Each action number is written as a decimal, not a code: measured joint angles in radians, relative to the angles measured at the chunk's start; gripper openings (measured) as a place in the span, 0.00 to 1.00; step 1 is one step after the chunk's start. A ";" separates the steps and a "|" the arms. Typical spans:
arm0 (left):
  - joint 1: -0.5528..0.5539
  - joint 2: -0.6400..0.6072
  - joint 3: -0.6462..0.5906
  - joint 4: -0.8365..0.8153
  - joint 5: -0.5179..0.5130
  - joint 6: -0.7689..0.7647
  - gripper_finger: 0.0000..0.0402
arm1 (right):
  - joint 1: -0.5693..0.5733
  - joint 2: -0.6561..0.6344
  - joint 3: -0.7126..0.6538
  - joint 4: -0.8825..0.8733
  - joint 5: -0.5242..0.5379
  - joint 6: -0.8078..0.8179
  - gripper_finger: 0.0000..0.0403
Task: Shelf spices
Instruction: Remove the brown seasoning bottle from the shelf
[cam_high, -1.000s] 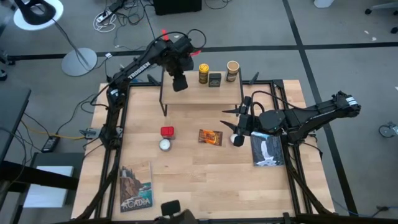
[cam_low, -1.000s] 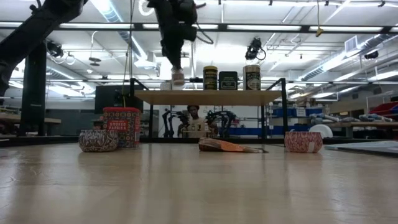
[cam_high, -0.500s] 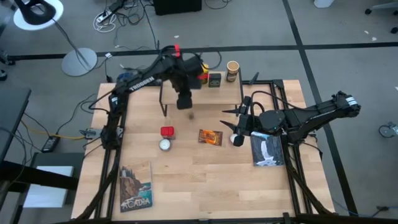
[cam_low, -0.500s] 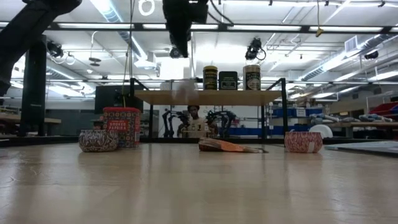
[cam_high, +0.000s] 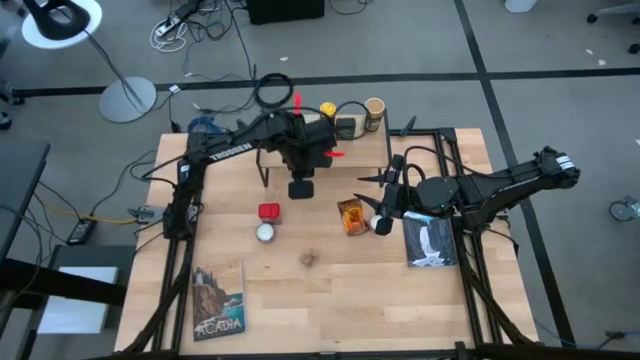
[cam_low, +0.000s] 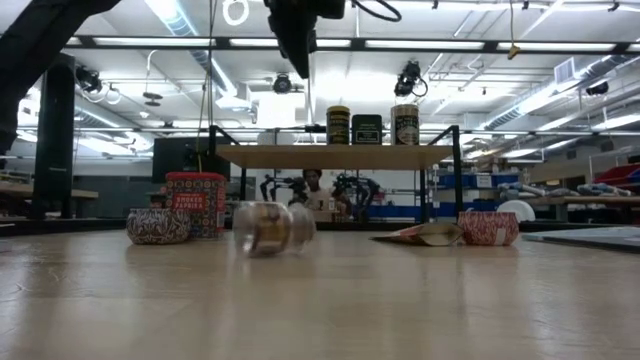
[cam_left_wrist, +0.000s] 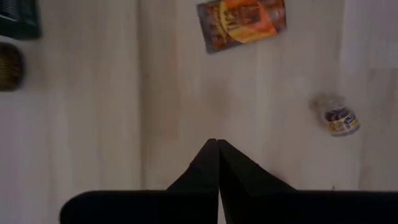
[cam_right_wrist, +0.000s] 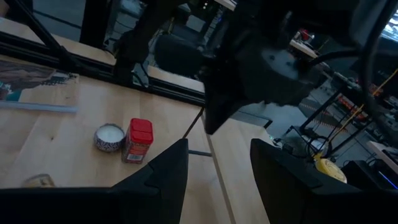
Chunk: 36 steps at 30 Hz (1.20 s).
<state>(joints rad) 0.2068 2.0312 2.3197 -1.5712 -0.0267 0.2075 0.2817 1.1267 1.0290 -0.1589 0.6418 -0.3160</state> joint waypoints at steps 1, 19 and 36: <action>-0.007 0.000 -0.014 0.001 0.009 -0.003 0.01 | 0.000 0.000 0.000 0.000 0.000 0.000 0.43; -0.312 0.001 -0.394 0.199 0.056 -0.150 0.56 | 0.000 0.000 0.000 0.000 0.000 0.000 0.43; -0.538 0.089 -0.394 0.479 0.028 -0.498 0.77 | 0.000 -0.001 0.000 0.006 0.000 0.000 0.43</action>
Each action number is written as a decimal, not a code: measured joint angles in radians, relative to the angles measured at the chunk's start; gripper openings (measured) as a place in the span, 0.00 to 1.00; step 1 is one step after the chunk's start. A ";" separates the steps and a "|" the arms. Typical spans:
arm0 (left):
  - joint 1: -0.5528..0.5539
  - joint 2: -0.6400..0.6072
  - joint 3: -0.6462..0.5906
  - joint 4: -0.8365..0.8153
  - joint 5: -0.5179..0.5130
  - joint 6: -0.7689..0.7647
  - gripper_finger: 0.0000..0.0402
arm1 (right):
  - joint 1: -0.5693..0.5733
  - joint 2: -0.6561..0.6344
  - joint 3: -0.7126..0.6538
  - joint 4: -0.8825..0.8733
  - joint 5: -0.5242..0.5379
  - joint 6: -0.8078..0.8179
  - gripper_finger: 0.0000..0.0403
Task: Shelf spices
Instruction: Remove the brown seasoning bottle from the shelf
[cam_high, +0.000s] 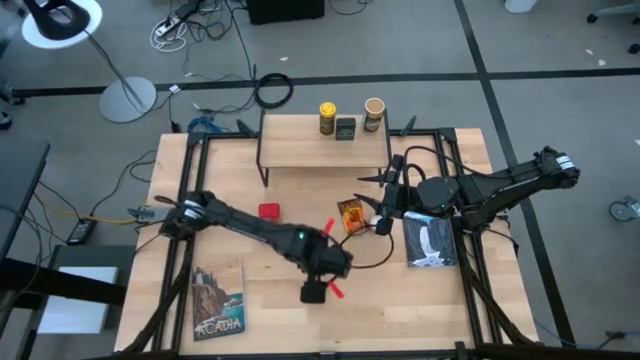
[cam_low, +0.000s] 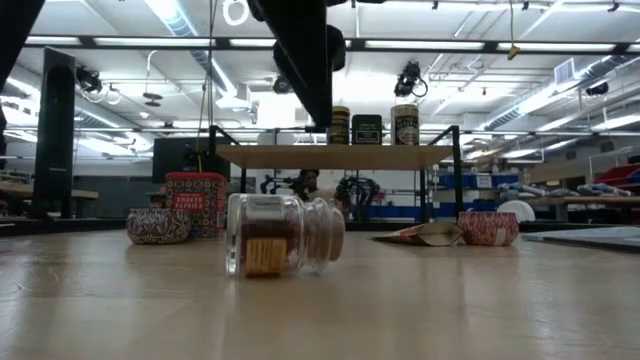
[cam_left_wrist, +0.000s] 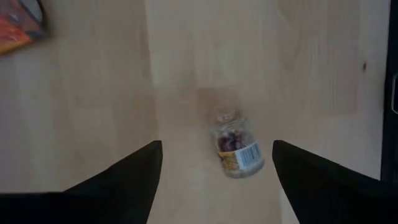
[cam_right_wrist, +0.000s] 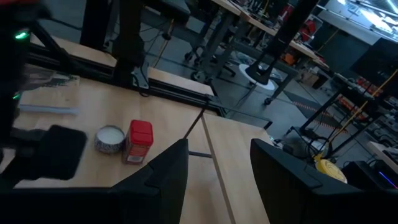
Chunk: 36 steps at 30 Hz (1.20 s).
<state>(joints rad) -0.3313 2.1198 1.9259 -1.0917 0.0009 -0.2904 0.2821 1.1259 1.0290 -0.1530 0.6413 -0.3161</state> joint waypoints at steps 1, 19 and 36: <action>-0.012 0.012 0.000 0.017 0.000 -0.019 0.77 | 0.000 0.000 0.000 0.001 -0.003 0.000 0.43; -0.149 0.222 0.002 0.122 -0.034 -0.164 0.77 | 0.055 0.000 0.000 0.101 -0.008 -0.043 0.43; -0.141 0.222 0.002 0.120 -0.116 -0.099 0.44 | 0.050 0.000 0.000 0.108 -0.006 -0.054 0.43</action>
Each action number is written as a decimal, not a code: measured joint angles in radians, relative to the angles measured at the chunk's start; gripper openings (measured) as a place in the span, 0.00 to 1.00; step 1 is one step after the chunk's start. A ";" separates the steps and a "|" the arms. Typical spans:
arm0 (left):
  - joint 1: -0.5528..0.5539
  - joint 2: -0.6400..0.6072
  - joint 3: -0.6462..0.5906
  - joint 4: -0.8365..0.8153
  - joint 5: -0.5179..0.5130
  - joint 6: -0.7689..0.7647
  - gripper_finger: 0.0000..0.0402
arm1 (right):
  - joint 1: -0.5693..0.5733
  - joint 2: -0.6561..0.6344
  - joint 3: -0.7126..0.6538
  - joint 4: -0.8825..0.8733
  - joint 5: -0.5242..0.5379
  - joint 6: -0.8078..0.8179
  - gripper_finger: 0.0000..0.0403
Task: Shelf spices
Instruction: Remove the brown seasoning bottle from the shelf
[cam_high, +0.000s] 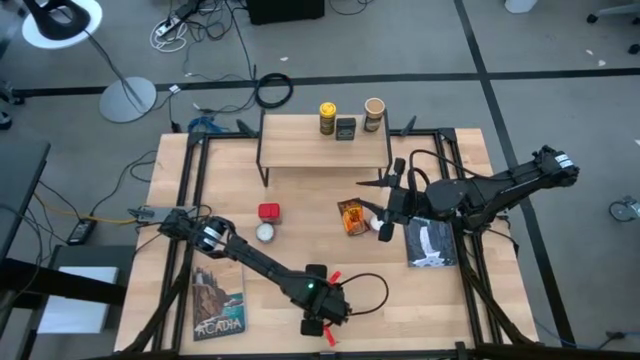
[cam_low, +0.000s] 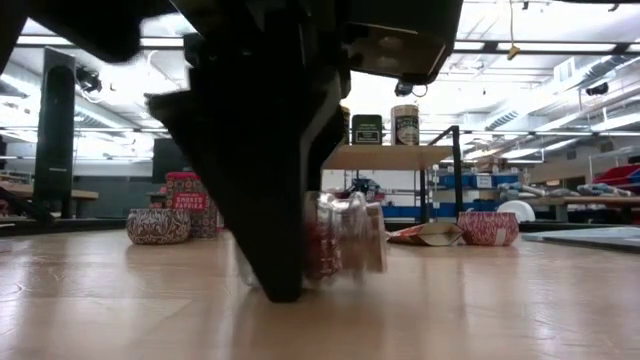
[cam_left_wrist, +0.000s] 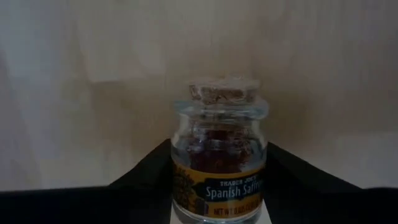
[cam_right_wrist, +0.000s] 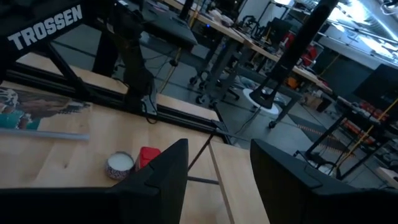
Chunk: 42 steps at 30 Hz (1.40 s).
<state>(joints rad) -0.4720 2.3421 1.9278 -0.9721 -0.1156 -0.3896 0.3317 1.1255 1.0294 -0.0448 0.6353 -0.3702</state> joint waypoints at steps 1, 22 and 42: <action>0.000 0.000 0.000 0.001 -0.015 0.004 0.44 | 0.000 0.000 0.000 0.000 0.000 0.000 0.43; 0.000 -0.187 0.034 0.021 -0.591 0.052 0.44 | 0.000 0.000 0.000 -0.001 0.000 0.001 0.43; 0.005 -0.780 -0.190 0.377 -0.818 0.424 0.44 | 0.000 0.000 -0.001 -0.001 0.005 0.001 0.43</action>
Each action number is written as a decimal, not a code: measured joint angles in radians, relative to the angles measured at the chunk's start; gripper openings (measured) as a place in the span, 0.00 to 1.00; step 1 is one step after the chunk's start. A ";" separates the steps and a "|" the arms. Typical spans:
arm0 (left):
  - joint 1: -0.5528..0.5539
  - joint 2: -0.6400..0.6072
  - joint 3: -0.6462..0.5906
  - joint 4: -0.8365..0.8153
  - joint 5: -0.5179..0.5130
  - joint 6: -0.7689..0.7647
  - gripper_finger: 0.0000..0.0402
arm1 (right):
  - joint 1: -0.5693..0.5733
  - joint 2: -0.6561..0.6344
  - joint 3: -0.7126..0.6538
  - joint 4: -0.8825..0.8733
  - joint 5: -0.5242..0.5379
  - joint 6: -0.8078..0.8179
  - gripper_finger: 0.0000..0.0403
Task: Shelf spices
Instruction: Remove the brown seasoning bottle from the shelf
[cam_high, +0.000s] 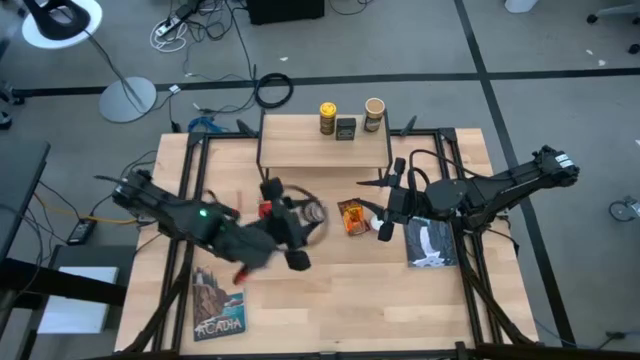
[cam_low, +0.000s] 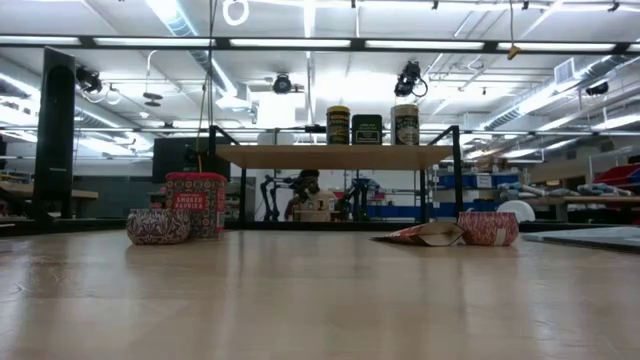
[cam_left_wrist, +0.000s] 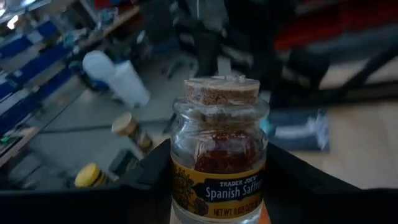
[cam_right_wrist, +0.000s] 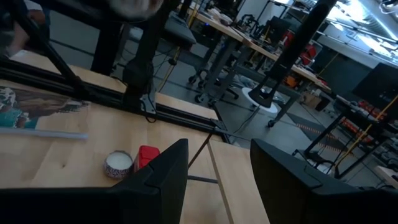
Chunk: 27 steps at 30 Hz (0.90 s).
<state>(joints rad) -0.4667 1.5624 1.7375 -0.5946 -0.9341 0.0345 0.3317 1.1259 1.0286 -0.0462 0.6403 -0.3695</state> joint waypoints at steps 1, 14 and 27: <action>0.006 -0.031 -0.045 0.058 0.012 0.021 0.44 | 0.000 0.000 0.000 0.000 0.000 0.000 0.43; 0.129 -0.189 -0.806 0.985 0.139 0.031 0.44 | 0.000 0.000 0.000 0.003 0.000 0.002 0.43; 0.220 0.037 -1.092 1.453 0.231 -0.115 0.44 | -0.008 0.000 0.000 0.008 0.007 0.005 0.43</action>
<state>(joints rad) -0.2464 1.5992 0.6459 0.8583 -0.7031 -0.0803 0.3234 1.1263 1.0286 -0.0387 0.6473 -0.3649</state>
